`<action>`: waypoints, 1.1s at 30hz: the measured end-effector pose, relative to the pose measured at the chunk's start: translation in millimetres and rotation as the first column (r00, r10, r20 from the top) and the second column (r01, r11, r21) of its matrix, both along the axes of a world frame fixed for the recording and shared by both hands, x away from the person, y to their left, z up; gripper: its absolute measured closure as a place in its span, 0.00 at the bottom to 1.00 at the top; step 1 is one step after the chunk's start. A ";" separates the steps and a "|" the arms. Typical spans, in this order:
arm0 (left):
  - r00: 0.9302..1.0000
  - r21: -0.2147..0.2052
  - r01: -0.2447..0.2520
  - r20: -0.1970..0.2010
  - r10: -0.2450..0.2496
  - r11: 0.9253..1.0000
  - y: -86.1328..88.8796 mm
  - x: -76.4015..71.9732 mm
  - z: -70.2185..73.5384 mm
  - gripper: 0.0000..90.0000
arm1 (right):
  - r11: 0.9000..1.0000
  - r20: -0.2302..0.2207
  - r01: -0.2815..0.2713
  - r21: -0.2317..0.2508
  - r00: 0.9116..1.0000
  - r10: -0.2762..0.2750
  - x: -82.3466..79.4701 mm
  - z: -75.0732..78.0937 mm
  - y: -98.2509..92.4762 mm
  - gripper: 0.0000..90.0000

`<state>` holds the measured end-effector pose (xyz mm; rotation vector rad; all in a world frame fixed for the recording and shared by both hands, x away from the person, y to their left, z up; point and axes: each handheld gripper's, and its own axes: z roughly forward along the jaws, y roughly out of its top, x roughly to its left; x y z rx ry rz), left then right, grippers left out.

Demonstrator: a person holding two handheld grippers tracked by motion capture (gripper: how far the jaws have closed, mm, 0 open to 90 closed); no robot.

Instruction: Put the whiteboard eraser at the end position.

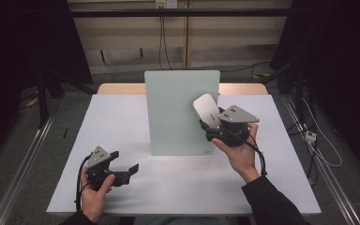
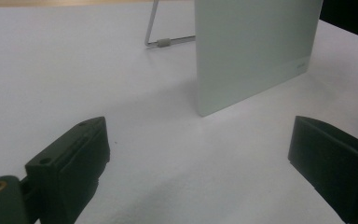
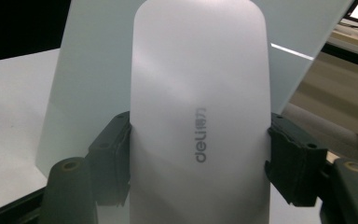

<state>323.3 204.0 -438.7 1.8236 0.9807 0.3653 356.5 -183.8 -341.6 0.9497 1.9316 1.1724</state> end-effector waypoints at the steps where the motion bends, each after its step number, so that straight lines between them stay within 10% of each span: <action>1: 1.000 -0.001 0.000 0.000 0.000 1.000 0.4 -0.2 0.1 0.06 | 1.000 -0.007 -0.007 0.001 1.000 0.007 -0.7 -0.4 0.4 0.35; 20: 1.000 0.023 0.015 0.020 -0.015 1.000 -3.0 -1.8 2.7 0.06 | 0.990 -0.089 -0.140 -0.035 0.987 0.136 -17.2 -17.1 7.6 0.35; 33: 1.000 0.002 0.001 0.005 -0.001 1.000 -1.8 -0.8 1.3 0.06 | 0.957 -0.192 -0.280 -0.075 0.946 0.262 -24.0 -34.0 16.1 0.35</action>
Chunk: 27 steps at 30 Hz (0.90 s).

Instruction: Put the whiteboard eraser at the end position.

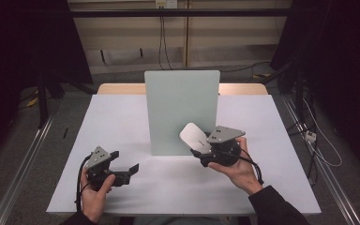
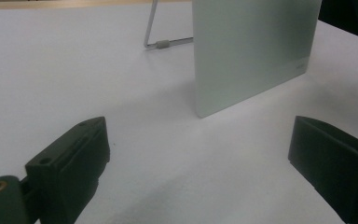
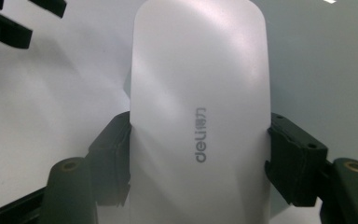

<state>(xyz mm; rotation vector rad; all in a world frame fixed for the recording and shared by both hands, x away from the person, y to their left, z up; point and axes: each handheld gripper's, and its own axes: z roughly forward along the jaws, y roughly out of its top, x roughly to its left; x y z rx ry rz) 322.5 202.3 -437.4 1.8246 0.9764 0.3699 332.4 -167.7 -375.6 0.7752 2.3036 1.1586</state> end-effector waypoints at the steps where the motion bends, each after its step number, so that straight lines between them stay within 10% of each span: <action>1: 1.000 0.000 0.000 0.001 0.000 1.000 -0.2 -0.1 0.1 0.06 | 1.000 -0.008 -0.008 -0.004 1.000 0.008 -0.7 -1.5 2.2 0.35; 10: 1.000 -0.001 0.002 0.000 -0.002 1.000 0.0 -0.3 0.2 0.06 | 0.994 -0.061 -0.100 -0.054 0.993 0.096 -2.2 -19.7 13.7 0.35; 27: 1.000 0.001 0.010 -0.002 -0.010 1.000 -0.3 0.0 -0.3 0.06 | 0.964 -0.210 -0.240 -0.115 0.954 0.212 -3.8 -46.1 27.8 0.35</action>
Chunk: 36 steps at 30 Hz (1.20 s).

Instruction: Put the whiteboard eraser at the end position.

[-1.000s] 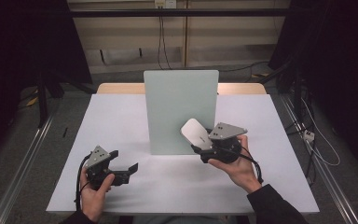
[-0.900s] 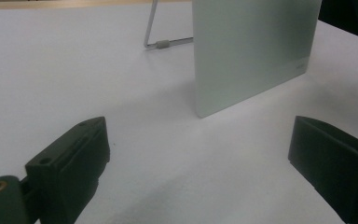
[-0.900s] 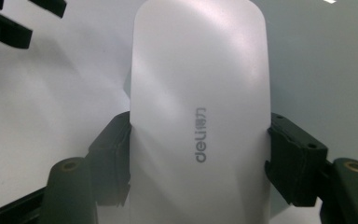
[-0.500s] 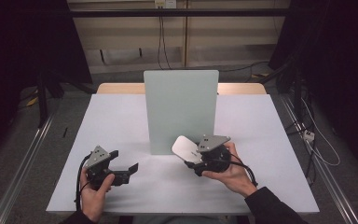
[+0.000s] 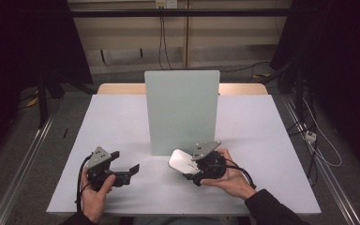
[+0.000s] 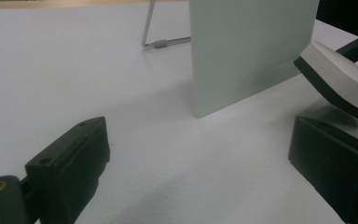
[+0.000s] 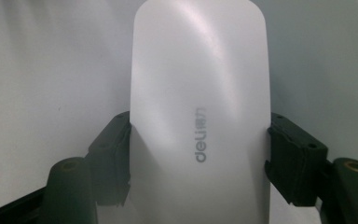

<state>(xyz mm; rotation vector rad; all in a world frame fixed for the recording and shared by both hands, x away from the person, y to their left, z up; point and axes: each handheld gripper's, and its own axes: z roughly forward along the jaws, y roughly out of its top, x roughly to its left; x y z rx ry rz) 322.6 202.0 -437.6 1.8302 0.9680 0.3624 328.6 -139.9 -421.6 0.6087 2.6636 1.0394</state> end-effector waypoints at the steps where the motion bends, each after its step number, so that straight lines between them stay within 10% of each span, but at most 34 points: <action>1: 1.000 -0.006 -0.004 -0.001 0.004 1.000 -0.3 -0.2 0.1 0.06 | 1.000 -0.008 -0.007 -0.005 1.000 0.007 0.1 -0.7 0.7 0.35; 36: 1.000 0.000 -0.012 -0.009 0.012 1.000 -1.0 0.8 -1.1 0.06 | 0.994 -0.086 -0.093 -0.050 0.992 0.088 7.3 -23.1 16.9 0.35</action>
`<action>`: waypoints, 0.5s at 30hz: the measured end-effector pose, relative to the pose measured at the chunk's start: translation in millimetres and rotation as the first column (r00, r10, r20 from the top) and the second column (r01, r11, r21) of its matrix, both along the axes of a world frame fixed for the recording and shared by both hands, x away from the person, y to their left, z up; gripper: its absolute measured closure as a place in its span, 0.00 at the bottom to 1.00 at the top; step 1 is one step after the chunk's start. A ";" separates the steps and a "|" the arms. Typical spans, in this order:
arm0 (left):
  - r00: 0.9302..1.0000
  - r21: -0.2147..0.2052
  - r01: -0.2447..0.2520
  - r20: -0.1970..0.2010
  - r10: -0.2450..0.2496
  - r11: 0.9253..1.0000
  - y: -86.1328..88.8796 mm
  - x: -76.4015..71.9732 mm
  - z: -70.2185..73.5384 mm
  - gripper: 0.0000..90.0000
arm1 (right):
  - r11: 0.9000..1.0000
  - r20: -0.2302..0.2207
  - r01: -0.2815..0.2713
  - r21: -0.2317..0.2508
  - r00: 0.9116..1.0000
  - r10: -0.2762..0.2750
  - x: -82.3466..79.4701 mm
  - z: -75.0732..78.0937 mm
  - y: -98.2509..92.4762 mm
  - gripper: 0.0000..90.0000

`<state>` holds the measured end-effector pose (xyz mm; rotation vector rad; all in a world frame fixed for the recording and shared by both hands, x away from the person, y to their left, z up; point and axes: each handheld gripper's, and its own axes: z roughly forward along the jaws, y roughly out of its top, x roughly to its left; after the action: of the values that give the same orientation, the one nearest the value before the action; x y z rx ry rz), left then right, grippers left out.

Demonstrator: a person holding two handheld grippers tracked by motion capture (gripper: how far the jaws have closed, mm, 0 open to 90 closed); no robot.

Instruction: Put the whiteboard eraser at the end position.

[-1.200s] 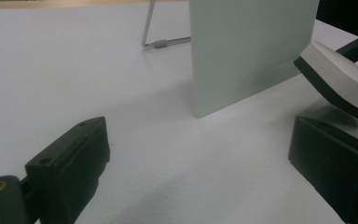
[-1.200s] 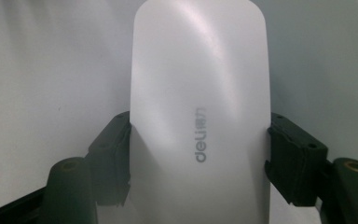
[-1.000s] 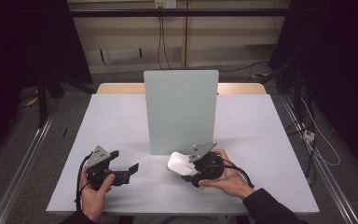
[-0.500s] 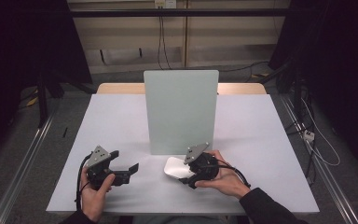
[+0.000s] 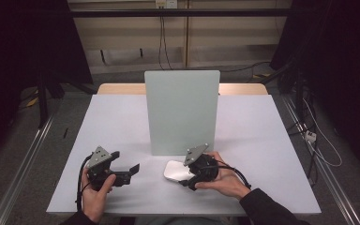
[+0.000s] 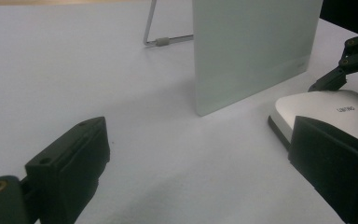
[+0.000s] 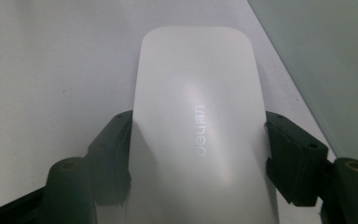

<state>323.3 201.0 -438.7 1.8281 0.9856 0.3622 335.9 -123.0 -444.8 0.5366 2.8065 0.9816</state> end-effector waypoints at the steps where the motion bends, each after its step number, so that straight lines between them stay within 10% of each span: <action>1: 1.000 0.001 0.000 -0.001 0.000 1.000 0.2 0.1 -0.3 0.06 | 1.000 -0.002 0.000 -0.002 1.000 0.000 0.2 0.1 0.0 0.35; 15: 1.000 0.001 0.000 -0.006 0.000 1.000 1.6 0.5 -1.0 0.06 | 0.997 -0.036 0.068 0.036 0.997 -0.067 3.3 -1.9 -1.7 0.22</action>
<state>323.9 202.6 -439.8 1.8307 0.9894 0.3574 339.2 -124.7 -446.7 0.6554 2.7852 1.0230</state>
